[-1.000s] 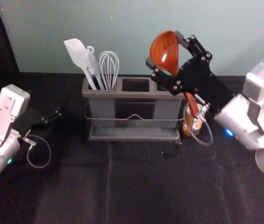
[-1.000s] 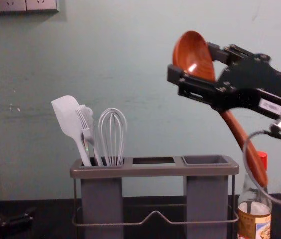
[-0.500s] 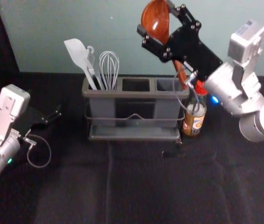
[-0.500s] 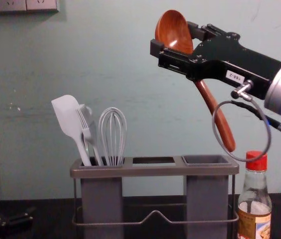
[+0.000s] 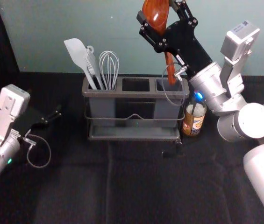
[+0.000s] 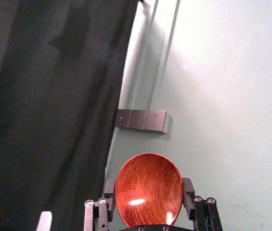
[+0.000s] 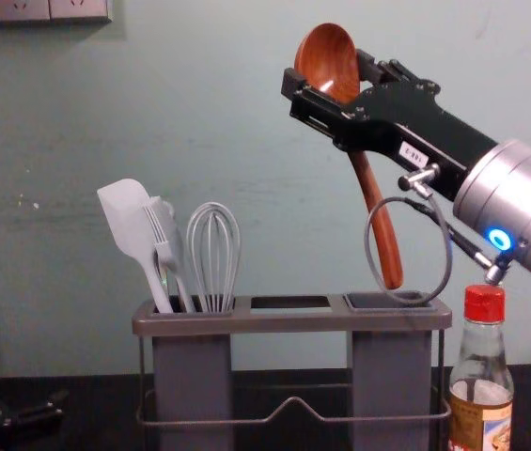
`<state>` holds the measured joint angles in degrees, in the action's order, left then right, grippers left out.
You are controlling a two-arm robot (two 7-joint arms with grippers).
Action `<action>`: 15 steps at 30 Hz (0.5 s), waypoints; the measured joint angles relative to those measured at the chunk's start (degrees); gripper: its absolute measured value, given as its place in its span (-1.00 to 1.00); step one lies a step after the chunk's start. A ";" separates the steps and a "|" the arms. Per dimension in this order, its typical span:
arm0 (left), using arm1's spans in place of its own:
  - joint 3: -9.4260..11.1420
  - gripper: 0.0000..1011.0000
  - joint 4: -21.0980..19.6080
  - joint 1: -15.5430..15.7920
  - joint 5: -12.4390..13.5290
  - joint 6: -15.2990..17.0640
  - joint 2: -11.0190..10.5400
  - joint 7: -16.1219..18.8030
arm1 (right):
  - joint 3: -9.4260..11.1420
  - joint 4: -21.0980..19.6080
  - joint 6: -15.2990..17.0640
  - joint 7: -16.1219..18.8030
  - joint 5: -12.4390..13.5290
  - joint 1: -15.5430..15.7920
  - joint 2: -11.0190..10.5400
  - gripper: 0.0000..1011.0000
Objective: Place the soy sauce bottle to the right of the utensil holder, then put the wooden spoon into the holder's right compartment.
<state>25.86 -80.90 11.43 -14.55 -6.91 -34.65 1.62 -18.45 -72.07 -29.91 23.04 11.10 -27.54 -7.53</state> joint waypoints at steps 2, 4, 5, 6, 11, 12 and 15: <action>0.00 0.99 0.00 0.00 0.00 0.00 0.00 0.00 | 0.28 1.12 -0.94 -0.24 0.02 -0.09 0.77 0.66; 0.00 0.99 0.00 0.00 0.00 0.00 0.00 0.00 | 0.53 2.41 -2.27 -0.23 0.07 -0.13 1.40 0.66; 0.00 0.99 0.00 0.00 0.00 0.00 0.00 0.00 | 0.64 2.80 -2.71 -0.20 0.09 -0.13 1.60 0.66; 0.00 0.99 0.00 0.00 0.00 0.00 0.00 0.00 | 0.74 3.09 -3.02 -0.18 0.11 -0.13 1.76 0.66; 0.00 0.99 0.00 0.00 0.00 0.00 0.00 0.00 | 1.63 5.35 -5.41 0.10 0.39 0.00 2.85 0.66; 0.00 0.99 0.00 0.00 0.00 0.00 0.00 0.00 | 1.76 5.57 -5.64 0.15 0.45 0.07 2.94 0.66; 0.00 0.99 0.00 0.00 0.00 0.00 0.00 0.00 | 2.18 6.25 -6.44 0.52 0.58 0.47 3.34 0.66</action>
<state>25.86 -80.90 11.43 -14.55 -6.91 -34.65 1.62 -16.26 -65.82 -36.35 23.56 11.68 -27.07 -4.20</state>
